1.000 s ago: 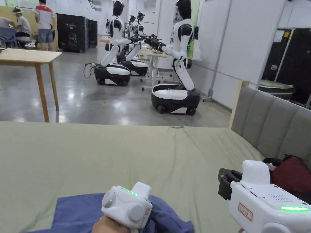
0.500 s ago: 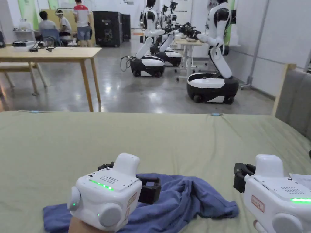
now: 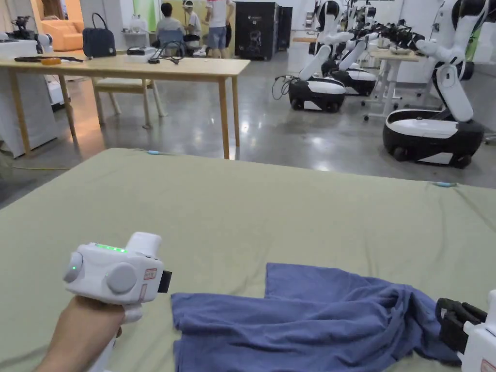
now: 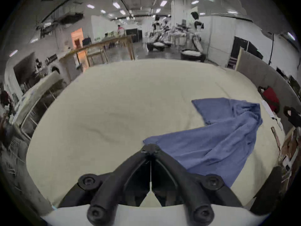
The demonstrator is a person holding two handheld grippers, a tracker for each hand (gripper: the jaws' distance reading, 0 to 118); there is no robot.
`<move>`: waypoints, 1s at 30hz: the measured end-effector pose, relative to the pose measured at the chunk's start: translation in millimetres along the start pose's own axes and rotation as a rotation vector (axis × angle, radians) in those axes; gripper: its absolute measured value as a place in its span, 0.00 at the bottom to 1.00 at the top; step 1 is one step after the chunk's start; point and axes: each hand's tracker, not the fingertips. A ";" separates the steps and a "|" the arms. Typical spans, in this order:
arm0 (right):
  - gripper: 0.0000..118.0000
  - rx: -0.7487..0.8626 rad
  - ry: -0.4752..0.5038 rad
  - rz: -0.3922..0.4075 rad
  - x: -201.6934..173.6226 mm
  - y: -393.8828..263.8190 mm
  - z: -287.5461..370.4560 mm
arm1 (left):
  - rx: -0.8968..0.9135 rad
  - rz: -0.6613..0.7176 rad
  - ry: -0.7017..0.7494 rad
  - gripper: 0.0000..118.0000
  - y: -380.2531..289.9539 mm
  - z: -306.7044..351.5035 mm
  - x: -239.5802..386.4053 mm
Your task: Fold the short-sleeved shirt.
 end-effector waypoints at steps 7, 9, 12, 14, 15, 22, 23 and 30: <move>0.24 -0.049 -0.054 0.072 26.6 -1.1 -11.2 | -0.091 -0.045 0.093 0.98 14.3 -61.8 10.3; 0.24 -0.071 -0.085 0.094 39.8 -3.3 -14.1 | -0.099 -0.072 0.114 0.98 26.5 -84.4 10.6; 0.23 -0.104 -0.136 0.084 63.7 -8.4 -18.4 | -0.135 -0.110 0.144 0.94 16.6 -110.2 22.7; 0.18 -0.120 -0.154 0.070 79.3 -12.7 -22.2 | -0.198 -0.160 0.142 0.68 14.0 -122.1 31.2; 0.12 -0.135 -0.165 0.063 88.9 -15.4 -25.9 | -0.221 -0.188 0.127 0.43 10.8 -123.9 37.2; 0.05 -0.278 -0.208 0.152 139.4 -39.6 -70.9 | -0.052 -0.139 0.028 0.00 23.3 -78.4 60.6; 0.05 -0.298 -0.172 0.180 144.6 -42.7 -79.6 | -0.061 -0.147 0.028 0.00 24.8 -75.6 59.0; 0.87 -0.435 -0.135 0.245 161.4 -59.3 -142.2 | -0.019 -0.151 0.028 0.01 35.5 -55.4 63.4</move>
